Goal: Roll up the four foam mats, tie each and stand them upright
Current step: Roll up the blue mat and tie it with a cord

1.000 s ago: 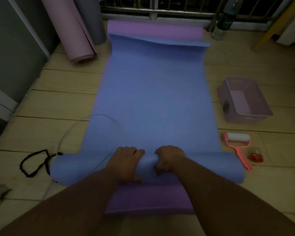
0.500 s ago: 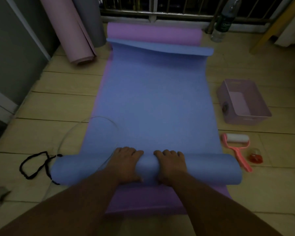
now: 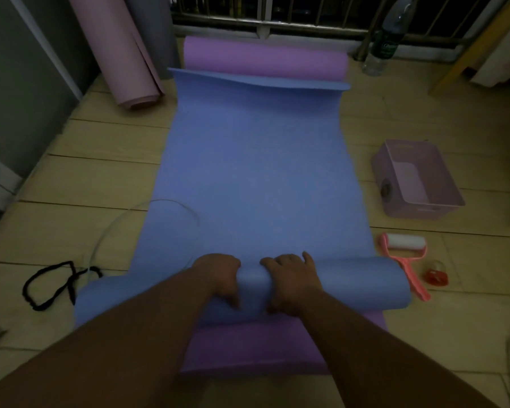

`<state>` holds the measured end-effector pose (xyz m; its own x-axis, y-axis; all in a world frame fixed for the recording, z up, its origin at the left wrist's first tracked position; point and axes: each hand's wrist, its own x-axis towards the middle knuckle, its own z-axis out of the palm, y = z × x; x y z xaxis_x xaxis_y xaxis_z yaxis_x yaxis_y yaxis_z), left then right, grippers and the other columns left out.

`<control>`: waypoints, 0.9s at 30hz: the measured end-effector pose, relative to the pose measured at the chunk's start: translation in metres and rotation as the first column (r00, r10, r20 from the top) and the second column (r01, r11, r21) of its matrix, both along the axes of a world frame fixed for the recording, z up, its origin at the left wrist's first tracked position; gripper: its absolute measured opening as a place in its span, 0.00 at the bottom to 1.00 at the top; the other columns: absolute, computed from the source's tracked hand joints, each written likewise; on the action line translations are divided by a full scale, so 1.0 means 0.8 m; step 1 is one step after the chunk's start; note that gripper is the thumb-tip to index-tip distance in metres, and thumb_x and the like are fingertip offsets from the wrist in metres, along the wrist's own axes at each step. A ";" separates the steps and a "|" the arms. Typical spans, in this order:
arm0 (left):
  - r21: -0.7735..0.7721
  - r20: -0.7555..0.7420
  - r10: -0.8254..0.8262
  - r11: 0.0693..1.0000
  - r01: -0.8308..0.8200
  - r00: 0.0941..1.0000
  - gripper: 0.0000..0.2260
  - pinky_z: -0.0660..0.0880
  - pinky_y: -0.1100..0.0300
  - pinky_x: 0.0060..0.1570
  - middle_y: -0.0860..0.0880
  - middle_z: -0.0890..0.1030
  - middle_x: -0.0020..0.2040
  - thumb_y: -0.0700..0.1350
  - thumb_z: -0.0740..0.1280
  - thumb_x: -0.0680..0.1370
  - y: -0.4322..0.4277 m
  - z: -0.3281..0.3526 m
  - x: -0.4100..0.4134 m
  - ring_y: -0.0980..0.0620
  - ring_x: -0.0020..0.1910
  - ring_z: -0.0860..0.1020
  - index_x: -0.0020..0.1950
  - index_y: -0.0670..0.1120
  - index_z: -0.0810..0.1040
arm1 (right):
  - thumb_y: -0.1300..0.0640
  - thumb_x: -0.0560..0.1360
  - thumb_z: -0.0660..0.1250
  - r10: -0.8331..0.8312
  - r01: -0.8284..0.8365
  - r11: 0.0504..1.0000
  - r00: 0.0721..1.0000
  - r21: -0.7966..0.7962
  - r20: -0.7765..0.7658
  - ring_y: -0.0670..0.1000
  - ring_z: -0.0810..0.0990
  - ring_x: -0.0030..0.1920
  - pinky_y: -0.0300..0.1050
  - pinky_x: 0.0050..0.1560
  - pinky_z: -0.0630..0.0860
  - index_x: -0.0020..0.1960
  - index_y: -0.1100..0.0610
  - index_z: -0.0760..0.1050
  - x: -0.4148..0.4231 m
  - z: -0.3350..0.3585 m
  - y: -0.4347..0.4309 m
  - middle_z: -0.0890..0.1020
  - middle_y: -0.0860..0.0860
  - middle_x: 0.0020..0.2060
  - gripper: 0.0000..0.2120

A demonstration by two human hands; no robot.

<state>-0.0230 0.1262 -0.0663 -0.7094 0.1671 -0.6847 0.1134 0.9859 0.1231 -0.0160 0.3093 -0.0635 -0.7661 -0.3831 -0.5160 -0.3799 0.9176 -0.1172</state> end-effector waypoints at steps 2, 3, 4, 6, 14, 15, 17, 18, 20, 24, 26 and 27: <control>0.025 0.016 0.008 1.000 -0.009 1.000 0.36 0.73 0.54 0.59 0.49 0.76 0.64 0.61 0.77 0.63 -0.002 -0.003 0.004 0.48 0.60 0.76 0.67 0.53 0.69 | 0.41 0.64 0.74 -0.050 0.050 0.999 0.998 0.002 0.032 0.55 0.68 0.69 0.57 0.74 0.52 0.73 0.43 0.61 -0.003 -0.001 -0.004 0.72 0.50 0.67 0.41; 0.040 0.014 0.014 0.999 -0.014 1.000 0.39 0.72 0.53 0.61 0.49 0.75 0.65 0.63 0.76 0.62 -0.004 -0.002 0.007 0.48 0.61 0.75 0.70 0.55 0.66 | 0.42 0.65 0.74 -0.067 0.067 0.998 0.997 0.012 0.038 0.54 0.70 0.67 0.54 0.72 0.56 0.71 0.43 0.64 -0.005 0.000 -0.008 0.74 0.50 0.65 0.38; 0.046 -0.016 0.010 0.999 -0.009 1.000 0.43 0.70 0.52 0.63 0.49 0.73 0.67 0.65 0.74 0.62 -0.007 0.000 0.011 0.47 0.64 0.73 0.72 0.56 0.63 | 0.43 0.66 0.73 -0.073 0.072 0.997 0.997 0.026 0.037 0.54 0.72 0.65 0.52 0.69 0.59 0.70 0.43 0.66 -0.008 0.001 -0.010 0.76 0.50 0.63 0.35; 0.063 -0.263 -0.028 0.997 0.046 0.964 0.45 0.65 0.51 0.65 0.49 0.72 0.66 0.70 0.67 0.59 -0.016 -0.001 0.023 0.45 0.65 0.72 0.73 0.54 0.63 | 0.45 0.67 0.72 -0.075 0.074 0.996 0.997 0.046 0.025 0.53 0.75 0.64 0.49 0.65 0.64 0.68 0.44 0.70 -0.016 0.003 -0.015 0.78 0.49 0.62 0.30; 0.000 -0.455 -0.147 0.986 0.165 0.878 0.51 0.76 0.55 0.50 0.48 0.79 0.54 0.79 0.63 0.56 -0.018 -0.028 0.061 0.48 0.48 0.81 0.68 0.46 0.70 | 0.38 0.63 0.76 -0.025 0.018 0.998 0.993 0.067 0.111 0.55 0.72 0.67 0.52 0.70 0.62 0.72 0.46 0.65 -0.019 0.001 -0.017 0.74 0.52 0.67 0.42; 0.022 -0.373 -0.105 0.992 0.122 0.922 0.48 0.74 0.54 0.56 0.48 0.77 0.60 0.75 0.68 0.60 -0.015 -0.023 0.054 0.46 0.55 0.79 0.71 0.47 0.67 | 0.37 0.64 0.75 -0.016 0.012 0.999 0.995 0.042 0.094 0.55 0.68 0.71 0.55 0.74 0.57 0.75 0.47 0.60 -0.016 -0.001 -0.014 0.70 0.52 0.71 0.46; 0.051 -0.246 -0.026 0.998 0.039 0.969 0.40 0.70 0.53 0.61 0.49 0.74 0.64 0.66 0.72 0.65 -0.007 -0.017 0.039 0.47 0.61 0.75 0.71 0.51 0.64 | 0.36 0.63 0.75 0.005 -0.005 1.000 0.999 0.002 0.033 0.53 0.58 0.76 0.59 0.76 0.46 0.79 0.46 0.51 -0.013 -0.001 -0.002 0.62 0.51 0.76 0.52; 0.049 -0.225 0.002 0.999 0.009 0.974 0.37 0.69 0.53 0.61 0.49 0.75 0.64 0.64 0.73 0.65 -0.005 -0.014 0.032 0.47 0.61 0.75 0.69 0.52 0.66 | 0.35 0.62 0.75 0.035 -0.035 0.999 0.999 0.008 -0.002 0.53 0.56 0.77 0.61 0.76 0.44 0.79 0.45 0.49 -0.012 0.000 0.004 0.59 0.51 0.77 0.55; 0.023 -0.207 0.016 1.000 -0.012 0.978 0.34 0.69 0.52 0.60 0.50 0.76 0.63 0.63 0.73 0.65 -0.002 -0.009 0.025 0.48 0.61 0.76 0.67 0.54 0.67 | 0.36 0.60 0.77 0.081 -0.080 0.995 0.996 0.050 -0.020 0.55 0.57 0.76 0.62 0.76 0.45 0.79 0.44 0.49 -0.009 0.002 0.013 0.61 0.51 0.75 0.57; 0.072 -0.351 0.004 0.997 0.023 0.936 0.38 0.68 0.51 0.61 0.49 0.76 0.62 0.66 0.69 0.63 -0.010 -0.019 0.038 0.45 0.61 0.76 0.70 0.53 0.66 | 0.47 0.65 0.74 -0.018 0.019 0.999 0.999 0.045 -0.034 0.56 0.69 0.68 0.54 0.73 0.57 0.74 0.47 0.60 -0.001 0.002 0.007 0.72 0.52 0.67 0.41; 0.167 -0.544 0.000 0.980 0.109 0.839 0.41 0.75 0.47 0.56 0.46 0.80 0.57 0.68 0.62 0.60 -0.016 -0.023 0.056 0.43 0.54 0.81 0.69 0.49 0.66 | 0.50 0.68 0.70 -0.054 0.056 0.998 0.996 0.042 -0.068 0.55 0.72 0.64 0.50 0.68 0.61 0.70 0.48 0.67 -0.003 0.005 -0.001 0.76 0.52 0.62 0.31; 0.182 -0.598 0.000 0.974 0.136 0.801 0.43 0.77 0.46 0.54 0.46 0.81 0.55 0.70 0.59 0.59 -0.020 -0.025 0.063 0.43 0.51 0.82 0.68 0.47 0.67 | 0.51 0.69 0.68 -0.066 0.069 0.996 0.996 0.049 -0.059 0.55 0.73 0.63 0.49 0.67 0.62 0.68 0.48 0.69 -0.006 0.008 -0.004 0.77 0.52 0.62 0.28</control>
<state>0.0273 0.1100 -0.0863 -0.9446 0.3186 -0.0794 0.2969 0.9320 0.2077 -0.0205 0.3062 -0.0575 -0.8185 -0.3032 -0.4879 -0.3212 0.9457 -0.0489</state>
